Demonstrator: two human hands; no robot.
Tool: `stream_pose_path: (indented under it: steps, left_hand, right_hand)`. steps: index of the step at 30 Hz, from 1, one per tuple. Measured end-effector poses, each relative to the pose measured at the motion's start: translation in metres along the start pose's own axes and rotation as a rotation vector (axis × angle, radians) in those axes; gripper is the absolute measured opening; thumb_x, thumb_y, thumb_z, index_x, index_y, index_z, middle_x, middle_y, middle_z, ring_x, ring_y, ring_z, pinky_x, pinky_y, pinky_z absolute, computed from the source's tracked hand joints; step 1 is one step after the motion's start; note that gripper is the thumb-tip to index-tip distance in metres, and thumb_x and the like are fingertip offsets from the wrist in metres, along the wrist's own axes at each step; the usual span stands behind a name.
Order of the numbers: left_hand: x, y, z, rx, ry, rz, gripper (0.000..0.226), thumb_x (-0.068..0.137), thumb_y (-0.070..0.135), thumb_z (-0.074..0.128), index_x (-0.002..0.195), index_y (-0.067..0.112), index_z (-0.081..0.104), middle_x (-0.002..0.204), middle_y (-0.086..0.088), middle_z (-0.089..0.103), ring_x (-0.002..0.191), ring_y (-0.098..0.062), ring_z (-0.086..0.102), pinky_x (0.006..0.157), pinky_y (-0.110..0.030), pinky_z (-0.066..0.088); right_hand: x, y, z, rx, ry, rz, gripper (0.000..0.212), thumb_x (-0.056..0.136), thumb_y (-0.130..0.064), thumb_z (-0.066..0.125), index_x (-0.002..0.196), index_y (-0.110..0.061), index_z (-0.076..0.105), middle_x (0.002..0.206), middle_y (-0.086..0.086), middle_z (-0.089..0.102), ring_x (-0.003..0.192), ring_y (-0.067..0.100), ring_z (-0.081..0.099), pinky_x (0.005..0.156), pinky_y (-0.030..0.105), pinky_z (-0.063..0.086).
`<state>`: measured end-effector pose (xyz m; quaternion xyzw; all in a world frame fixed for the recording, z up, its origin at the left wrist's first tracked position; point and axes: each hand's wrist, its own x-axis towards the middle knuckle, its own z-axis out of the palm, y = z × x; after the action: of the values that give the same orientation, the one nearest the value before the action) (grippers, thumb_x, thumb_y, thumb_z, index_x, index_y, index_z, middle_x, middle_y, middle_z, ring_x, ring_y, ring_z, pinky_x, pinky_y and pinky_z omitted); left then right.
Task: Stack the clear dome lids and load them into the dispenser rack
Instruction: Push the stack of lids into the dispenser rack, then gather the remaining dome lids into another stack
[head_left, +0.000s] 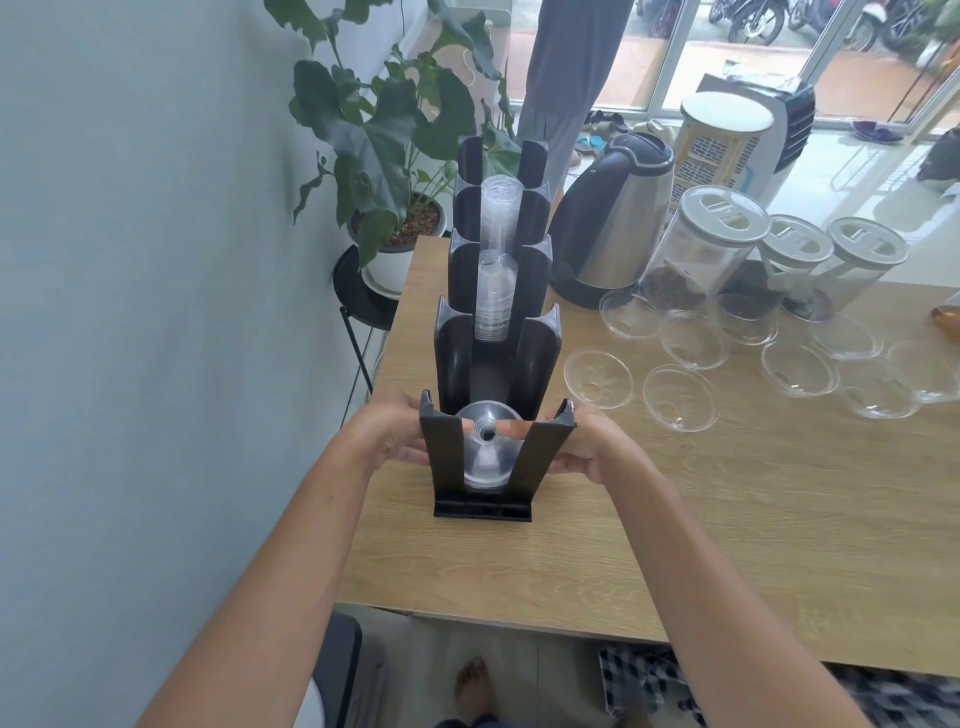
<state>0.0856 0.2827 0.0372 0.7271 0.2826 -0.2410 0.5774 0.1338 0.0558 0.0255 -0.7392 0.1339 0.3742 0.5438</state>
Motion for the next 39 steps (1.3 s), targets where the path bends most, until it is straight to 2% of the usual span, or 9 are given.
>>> stream_pose_path:
  steps: [4,11,16,21,26,28,30,35,39]
  left_hand:
    - [0.0,-0.007,0.001,-0.031,-0.029,-0.024,0.046,0.073,0.029,0.092,0.107,0.004,0.072,0.079,-0.004,0.08,0.075,-0.017,0.077,0.057,-0.027,0.059]
    - [-0.008,-0.011,0.002,-0.114,-0.055,-0.029,0.046,0.075,0.03,0.09,0.11,0.006,0.071,0.085,-0.007,0.081,0.085,-0.022,0.077,0.062,-0.032,0.061]
    - [-0.016,-0.01,0.004,-0.149,-0.044,-0.017,0.045,0.077,0.034,0.088,0.11,0.008,0.071,0.086,-0.006,0.081,0.077,-0.018,0.078,0.068,-0.036,0.063]
    - [-0.033,-0.002,-0.004,-0.159,0.046,0.157,0.07,0.069,0.055,0.084,0.118,0.007,0.066,0.107,-0.007,0.077,0.103,-0.018,0.073,0.082,-0.036,0.062]
    - [-0.063,0.027,-0.01,-0.047,0.238,0.383,0.101,0.059,0.093,0.058,0.128,0.02,0.06,0.125,0.004,0.066,0.115,-0.009,0.06,0.094,-0.032,0.048]
    - [-0.072,0.046,-0.006,-0.02,0.306,0.462,0.091,0.068,0.092,0.053,0.129,0.024,0.06,0.125,0.012,0.063,0.122,-0.009,0.055,0.1,-0.031,0.042]
    - [-0.079,0.069,0.003,0.054,0.398,0.532,0.075,0.085,0.079,0.052,0.137,0.025,0.056,0.132,0.013,0.061,0.127,-0.011,0.053,0.101,-0.029,0.039]
    - [-0.089,0.121,0.046,0.39,0.528,0.649,0.086,0.086,0.079,0.051,0.152,0.023,0.044,0.154,0.003,0.048,0.14,-0.019,0.045,0.112,-0.041,0.039]
    - [-0.085,0.145,0.104,0.527,0.519,0.726,0.078,0.091,0.065,0.058,0.151,0.018,0.045,0.153,-0.003,0.048,0.141,-0.022,0.044,0.111,-0.04,0.038]
  right_hand:
    - [0.003,0.01,0.0,0.058,-0.02,0.019,0.073,0.061,-0.03,0.1,0.119,-0.001,0.068,0.09,0.008,0.082,0.086,0.022,0.079,0.075,0.035,0.066]
    - [0.0,0.012,0.001,0.092,0.008,0.014,0.075,0.064,-0.034,0.098,0.124,-0.002,0.066,0.104,0.012,0.081,0.103,0.026,0.076,0.077,0.036,0.065]
    - [-0.003,0.013,0.001,0.154,0.024,0.019,0.074,0.074,-0.031,0.094,0.133,0.001,0.061,0.1,0.011,0.082,0.079,0.018,0.078,0.055,0.026,0.06]
    - [-0.015,0.008,-0.007,0.153,0.047,-0.121,0.087,0.047,-0.064,0.095,0.109,-0.008,0.07,0.114,0.008,0.077,0.11,0.025,0.071,0.075,0.036,0.064]
    - [-0.036,-0.007,-0.031,0.185,0.048,-0.327,0.065,0.061,-0.06,0.089,0.101,-0.012,0.069,0.112,0.004,0.073,0.108,0.022,0.068,0.088,0.04,0.063]
    - [-0.04,-0.014,-0.043,0.158,0.114,-0.381,0.061,0.069,-0.056,0.087,0.106,-0.012,0.069,0.102,0.001,0.071,0.101,0.019,0.068,0.091,0.041,0.062]
    - [-0.041,-0.018,-0.058,0.052,0.218,-0.438,0.055,0.072,-0.058,0.085,0.105,-0.017,0.071,0.105,-0.001,0.072,0.102,0.018,0.068,0.092,0.04,0.061]
    - [-0.027,0.002,-0.111,-0.583,0.564,-0.496,0.051,0.079,-0.054,0.082,0.118,-0.023,0.072,0.136,0.006,0.06,0.131,0.026,0.05,0.11,0.042,0.042]
    - [-0.011,0.05,-0.151,-0.963,0.524,-0.399,0.062,0.08,-0.055,0.08,0.134,-0.029,0.065,0.16,0.009,0.043,0.153,0.031,0.024,0.127,0.046,0.02]
